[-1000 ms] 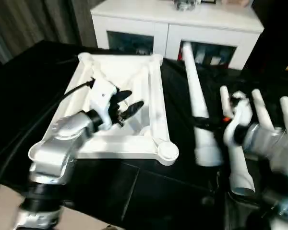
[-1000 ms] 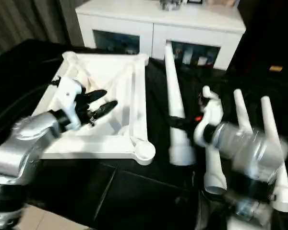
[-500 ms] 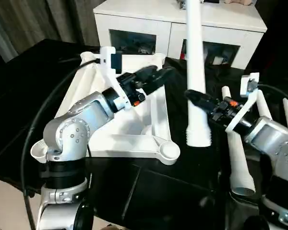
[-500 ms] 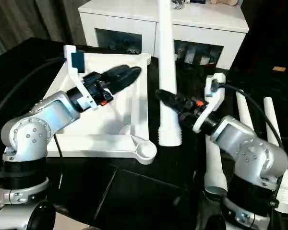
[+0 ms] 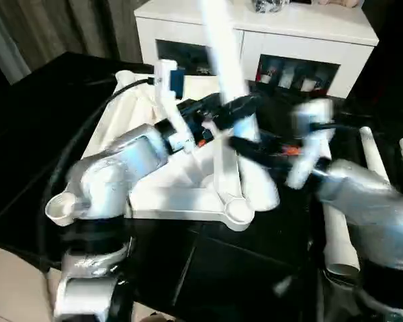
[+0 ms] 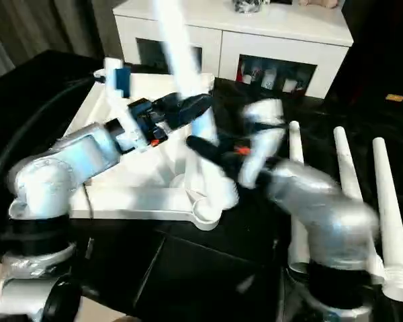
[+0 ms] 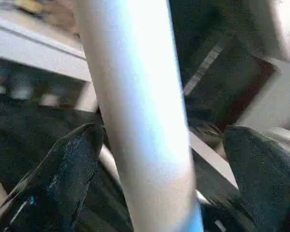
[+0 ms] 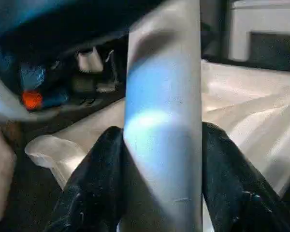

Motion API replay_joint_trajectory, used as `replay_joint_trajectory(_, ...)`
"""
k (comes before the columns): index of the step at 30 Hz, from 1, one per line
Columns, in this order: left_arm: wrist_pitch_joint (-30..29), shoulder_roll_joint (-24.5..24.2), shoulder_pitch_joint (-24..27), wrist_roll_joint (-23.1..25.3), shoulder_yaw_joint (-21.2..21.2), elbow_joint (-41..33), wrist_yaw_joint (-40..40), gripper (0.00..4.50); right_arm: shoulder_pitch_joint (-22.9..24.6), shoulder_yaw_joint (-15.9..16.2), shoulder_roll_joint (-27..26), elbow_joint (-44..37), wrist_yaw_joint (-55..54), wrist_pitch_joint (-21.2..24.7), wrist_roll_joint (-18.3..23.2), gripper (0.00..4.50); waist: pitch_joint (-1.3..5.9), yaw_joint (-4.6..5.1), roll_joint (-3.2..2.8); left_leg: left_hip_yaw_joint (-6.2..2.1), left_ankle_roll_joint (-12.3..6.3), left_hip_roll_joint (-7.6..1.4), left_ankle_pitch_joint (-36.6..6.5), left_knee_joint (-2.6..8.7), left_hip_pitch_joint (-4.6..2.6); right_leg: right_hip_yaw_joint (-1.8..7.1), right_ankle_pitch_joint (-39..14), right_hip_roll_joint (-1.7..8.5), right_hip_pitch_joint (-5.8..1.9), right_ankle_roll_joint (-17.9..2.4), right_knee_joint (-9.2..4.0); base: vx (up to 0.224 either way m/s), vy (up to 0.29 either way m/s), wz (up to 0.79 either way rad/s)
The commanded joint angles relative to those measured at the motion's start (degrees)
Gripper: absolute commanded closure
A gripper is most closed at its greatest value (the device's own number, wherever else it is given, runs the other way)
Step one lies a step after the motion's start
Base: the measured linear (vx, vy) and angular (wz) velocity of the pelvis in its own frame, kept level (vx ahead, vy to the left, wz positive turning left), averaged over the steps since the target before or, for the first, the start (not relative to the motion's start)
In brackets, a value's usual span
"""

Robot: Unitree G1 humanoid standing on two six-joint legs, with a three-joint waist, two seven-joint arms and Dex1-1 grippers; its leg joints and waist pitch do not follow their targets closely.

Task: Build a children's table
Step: Pick table leg

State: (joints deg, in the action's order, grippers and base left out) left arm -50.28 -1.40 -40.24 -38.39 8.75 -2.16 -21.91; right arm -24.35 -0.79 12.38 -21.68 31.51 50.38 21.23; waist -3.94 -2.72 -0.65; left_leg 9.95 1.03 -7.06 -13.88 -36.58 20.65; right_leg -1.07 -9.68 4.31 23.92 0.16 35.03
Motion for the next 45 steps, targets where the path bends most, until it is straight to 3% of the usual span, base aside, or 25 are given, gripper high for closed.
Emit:
replay_joint_trajectory(1, 0.65, 0.46, -1.08, 0.25, 1.89, 0.78, 3.29, 0.00, -0.97, 1.77, -0.75, 0.53, -2.83, -3.08, -3.17, 2.69, 4.12, 0.04, 0.84, -1.88, -0.95, -4.51, -0.43, 4.68, -0.01, 2.33, -10.33, 3.82, -3.44, -13.22, -3.63, 0.000, 0.000, 0.00)
replay_joint_trajectory(3, 0.61, 0.88, -1.29, 0.16, 2.68, 1.12, 4.61, 0.00, -1.11, 3.06, -0.54, 0.79, -3.68, -4.50, -4.77, 2.69, 4.28, 0.05, 0.80, -1.91, -1.86, -4.47, 0.51, 4.58, -0.01, 2.26, -7.79, 3.72, -3.56, -14.06, -3.32, 0.000, 0.000, 0.00)
replay_joint_trajectory(4, 0.63, 1.29, -1.52, 0.01, 3.52, 1.49, 5.87, 0.37, -1.28, 4.50, -0.37, 1.19, -4.67, -6.08, -6.45, 2.69, 4.38, 0.08, 0.83, -1.86, -2.21, -4.55, 1.78, 4.42, 0.04, 2.20, -5.69, 3.70, -3.46, -14.65, -3.08, 0.000, 0.000, 0.00)
replay_joint_trajectory(5, 0.70, 1.37, -1.57, -0.01, 3.78, 1.59, 6.22, 0.37, -1.38, 5.08, -0.41, 1.48, -5.24, -6.84, -7.14, 2.69, 4.35, 0.12, 0.80, -1.84, -2.58, -4.43, 2.19, 4.39, 0.09, 2.17, -5.06, 3.66, -3.51, -14.92, -3.11, 0.000, 0.000, 0.00)
replay_joint_trajectory(6, 0.88, 1.48, -1.60, -0.09, 4.19, 1.76, 6.61, 0.42, -1.55, 5.60, -0.60, 1.92, -5.93, -7.31, -7.70, 2.69, 4.31, 0.20, 1.04, -1.75, -3.24, -4.38, 2.14, 4.37, 0.20, 2.17, -4.96, 3.68, -3.57, -15.25, -3.17, 0.000, 0.000, 0.00)
replay_joint_trajectory(9, 0.96, 1.73, -1.69, -0.26, 4.93, 2.04, 7.14, 0.82, -1.85, 6.38, -0.83, 3.02, -7.10, -8.27, -8.81, 2.69, 4.30, 0.15, 0.90, -1.80, -4.13, -4.47, 1.80, 4.34, 0.19, 2.15, -5.96, 3.77, -3.56, -15.54, -3.17, 0.000, 0.000, 0.00)
replay_joint_trajectory(11, 0.68, 2.10, -1.70, -0.53, 5.47, 2.04, 7.79, 0.85, -1.93, 6.59, -0.89, 3.31, -7.31, -8.64, -9.13, 2.69, 4.35, 0.04, 0.83, -1.80, -4.71, -4.58, 2.11, 4.27, 0.05, 2.13, -5.14, 3.78, -3.47, -15.91, -3.05, 0.000, 0.000, 0.00)
replay_joint_trajectory(14, 0.03, 2.33, -1.46, -1.84, 5.58, 1.91, 7.84, 1.28, -1.82, 7.68, -1.24, 4.20, -7.87, -10.84, -10.43, 2.69, 4.33, 0.05, 0.86, -1.75, -4.81, -4.58, 1.56, 4.28, 0.03, 2.10, -5.63, 3.82, -3.49, -16.18, -3.07, 0.000, 0.000, 0.00)
replay_joint_trajectory(18, -1.85, 2.11, -0.75, -3.72, 4.33, 0.49, 5.89, 1.47, -1.78, 8.99, -1.06, 5.21, -7.95, -12.83, -11.39, 2.69, 4.29, 0.09, 0.76, -1.74, -4.78, -4.55, 1.10, 4.29, 0.09, 2.13, -5.32, 3.80, -3.51, -16.26, -3.00, 0.000, 0.000, 0.00)
replay_joint_trajectory(24, -2.50, 2.13, -0.49, -4.37, 3.45, -0.01, 4.35, 2.14, -1.93, 9.72, -0.77, 5.71, -7.67, -13.46, -11.60, 2.69, 4.29, 0.22, 0.84, -1.74, -4.84, -4.57, 0.66, 4.31, 0.06, 2.14, -5.67, 3.75, -3.59, -16.01, -3.06, 0.000, 0.000, 0.00)
replay_joint_trajectory(35, -0.69, 1.29, -1.22, -3.91, 4.78, 1.63, 5.43, 2.65, -2.46, 10.10, -0.51, 6.89, -7.43, -15.39, -12.07, 2.69, 4.40, 0.33, 1.00, -1.73, -5.48, -4.52, 1.62, 4.17, 0.15, 2.09, -4.77, 3.75, -3.71, -16.27, -2.87, 0.000, 0.000, 0.00)
replay_joint_trajectory(36, -0.46, 1.19, -1.21, -3.74, 4.86, 1.70, 5.45, 2.66, -2.46, 9.95, -0.70, 6.98, -7.24, -15.64, -11.75, 2.69, 4.41, 0.34, 1.07, -1.71, -5.55, -4.51, 1.69, 4.15, 0.16, 2.08, -4.67, 3.77, -3.70, -16.28, -2.89, 0.000, 0.000, 0.00)
replay_joint_trajectory(37, -0.22, 1.10, -1.23, -3.57, 4.95, 1.81, 5.46, 2.66, -2.49, 9.78, -0.90, 7.12, -7.03, -15.89, -11.40, 2.13, 4.40, 0.32, 1.06, -1.71, -5.66, -4.53, 1.77, 4.16, 0.13, 2.07, -4.65, 3.76, -3.69, -16.31, -2.87, 0.000, 0.000, 0.00)
replay_joint_trajectory(39, -0.22, 0.85, -1.19, -3.78, 5.06, 1.85, 5.24, 2.66, -2.56, 9.27, -1.22, 7.17, -7.00, -15.85, -10.82, 1.99, 4.43, 0.31, 1.06, -1.70, -5.84, -4.51, 1.95, 4.11, 0.12, 2.07, -4.47, 3.76, -3.66, -16.43, -2.82, 0.000, 0.000, 0.00)
replay_joint_trajectory(42, -0.20, -0.52, -0.71, -4.27, 4.92, 1.56, 3.95, 2.66, -2.71, 6.79, -1.87, 6.67, -5.70, -14.75, -7.21, 1.80, 4.48, 0.24, 1.09, -1.71, -6.36, -4.53, 2.35, 4.08, 0.09, 2.04, -3.93, 3.79, -3.65, -16.57, -2.71, 0.000, 0.000, 0.00)
replay_joint_trajectory(45, -0.12, -3.02, -0.14, -3.73, 3.90, 1.12, 1.36, 2.67, -2.43, 3.01, -0.41, 4.79, -1.92, -10.52, -1.17, 1.58, 4.43, 0.25, 1.18, -1.74, -6.96, -4.47, 2.22, 4.14, -0.02, 1.98, -4.03, 3.65, -3.71, -16.63, -2.67, 0.000, 0.000, 0.00)
